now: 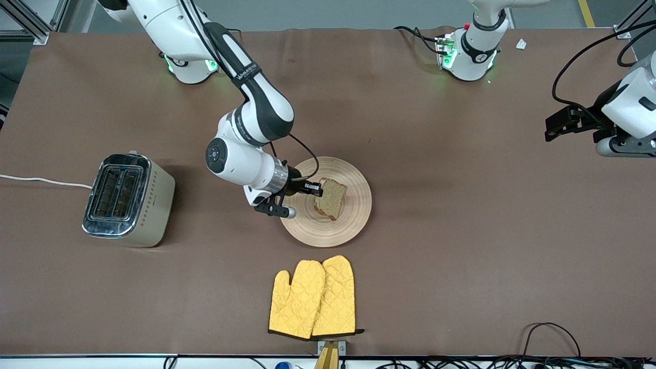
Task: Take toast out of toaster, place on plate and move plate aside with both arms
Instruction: 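Lower the toast onto the wooden plate and open the right gripper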
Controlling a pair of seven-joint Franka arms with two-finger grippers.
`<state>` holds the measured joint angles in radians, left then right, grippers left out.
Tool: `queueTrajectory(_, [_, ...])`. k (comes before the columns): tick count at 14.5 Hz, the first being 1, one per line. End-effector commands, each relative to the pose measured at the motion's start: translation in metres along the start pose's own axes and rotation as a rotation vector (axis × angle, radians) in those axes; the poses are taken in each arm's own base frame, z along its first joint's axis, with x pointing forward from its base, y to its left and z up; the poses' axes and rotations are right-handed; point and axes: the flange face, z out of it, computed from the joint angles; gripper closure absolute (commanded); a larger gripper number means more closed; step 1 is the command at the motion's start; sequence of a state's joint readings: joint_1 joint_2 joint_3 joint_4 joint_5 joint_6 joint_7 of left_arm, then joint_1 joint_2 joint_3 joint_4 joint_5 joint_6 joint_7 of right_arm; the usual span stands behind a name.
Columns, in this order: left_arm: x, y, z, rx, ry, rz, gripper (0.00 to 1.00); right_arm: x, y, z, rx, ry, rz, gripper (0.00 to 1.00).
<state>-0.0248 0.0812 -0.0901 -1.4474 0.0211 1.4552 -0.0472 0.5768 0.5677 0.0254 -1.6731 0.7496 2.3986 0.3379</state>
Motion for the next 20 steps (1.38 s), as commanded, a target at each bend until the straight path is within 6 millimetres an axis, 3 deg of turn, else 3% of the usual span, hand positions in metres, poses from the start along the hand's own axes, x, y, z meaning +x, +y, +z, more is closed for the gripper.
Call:
queueTrajectory(1, [0.001,-0.002,-0.006,-0.002,0.01,0.003,0.0,0.011,0.033,0.003,-0.008,-0.014,-0.045,1.0])
queueTrajectory(8, [0.002,-0.002,-0.006,-0.002,0.009,0.003,0.0,0.021,0.067,0.002,-0.031,-0.038,-0.079,1.0])
queueTrajectory(12, [0.002,-0.002,-0.006,-0.002,0.009,0.001,0.0,0.029,0.095,-0.006,-0.042,-0.065,-0.09,1.0])
queueTrajectory(14, [0.002,-0.002,-0.005,-0.002,0.007,0.001,0.0,0.029,0.098,-0.011,-0.041,-0.066,-0.088,1.0])
queueTrajectory(15, [0.002,-0.002,-0.005,-0.002,0.007,0.001,0.0,0.028,0.099,-0.011,-0.039,-0.072,-0.082,0.91])
queueTrajectory(16, [0.002,-0.002,-0.005,-0.002,0.007,0.001,0.0,0.029,0.099,-0.01,-0.028,-0.074,-0.069,0.57])
queueTrajectory(17, [0.002,-0.002,-0.005,-0.002,0.007,0.0,0.0,0.028,0.099,-0.008,-0.022,-0.076,-0.061,0.09])
queueTrajectory(18, [0.002,-0.001,-0.005,-0.002,0.007,0.001,0.0,0.029,0.099,-0.009,-0.021,-0.075,-0.055,0.0])
queueTrajectory(20, [0.002,-0.001,-0.005,-0.002,0.007,0.001,0.0,0.026,0.096,-0.008,-0.021,-0.076,-0.054,0.0])
